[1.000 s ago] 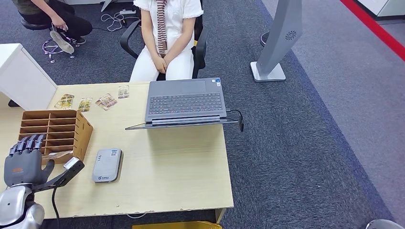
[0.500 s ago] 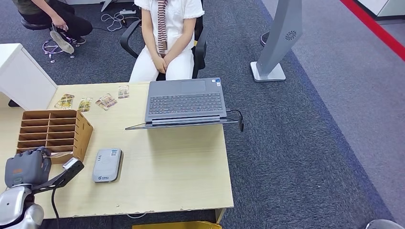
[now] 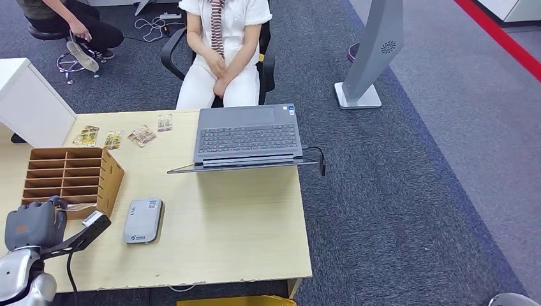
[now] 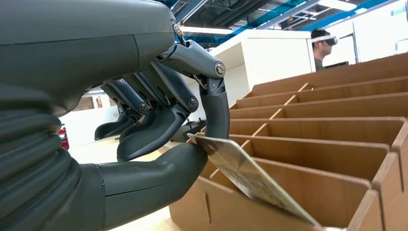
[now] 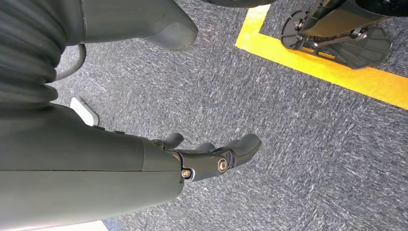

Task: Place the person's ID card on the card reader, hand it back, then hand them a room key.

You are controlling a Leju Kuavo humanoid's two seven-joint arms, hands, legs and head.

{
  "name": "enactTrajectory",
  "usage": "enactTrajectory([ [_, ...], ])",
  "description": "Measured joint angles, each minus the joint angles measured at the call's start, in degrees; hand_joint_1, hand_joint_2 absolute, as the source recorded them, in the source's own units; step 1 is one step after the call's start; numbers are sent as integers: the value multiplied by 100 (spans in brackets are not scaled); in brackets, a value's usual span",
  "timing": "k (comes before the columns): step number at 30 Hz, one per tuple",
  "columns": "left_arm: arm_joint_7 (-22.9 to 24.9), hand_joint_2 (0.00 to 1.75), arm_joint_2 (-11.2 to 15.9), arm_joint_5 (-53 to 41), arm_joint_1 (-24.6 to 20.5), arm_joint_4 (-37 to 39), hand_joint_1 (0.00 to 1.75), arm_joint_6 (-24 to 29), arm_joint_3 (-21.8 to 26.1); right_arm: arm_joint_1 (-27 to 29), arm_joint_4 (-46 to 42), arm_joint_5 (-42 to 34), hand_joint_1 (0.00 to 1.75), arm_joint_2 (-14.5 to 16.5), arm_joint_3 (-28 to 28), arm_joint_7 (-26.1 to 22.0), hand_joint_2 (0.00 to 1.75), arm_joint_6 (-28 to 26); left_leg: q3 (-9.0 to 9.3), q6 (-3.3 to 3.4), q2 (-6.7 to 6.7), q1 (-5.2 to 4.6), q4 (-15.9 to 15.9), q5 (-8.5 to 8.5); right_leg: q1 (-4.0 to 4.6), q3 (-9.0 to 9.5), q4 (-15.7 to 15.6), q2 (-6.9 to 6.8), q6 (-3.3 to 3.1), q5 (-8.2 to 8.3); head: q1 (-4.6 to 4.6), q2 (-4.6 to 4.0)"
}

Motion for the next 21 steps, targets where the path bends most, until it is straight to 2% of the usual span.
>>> enactTrajectory([
  [6,-168,175,15,237,225,-602,175,122,-1,-11,0,-89,0,0,-44,-63,175,-7,0,0,0,0,0,0,0,0,0,0,0,0,0,-1],
  [21,-311,175,29,316,879,-2815,175,-181,-169,-13,0,-178,0,0,-175,-94,175,-9,-1,1,-1,-1,0,-1,0,0,-2,-1,2,-1,-1,0],
])
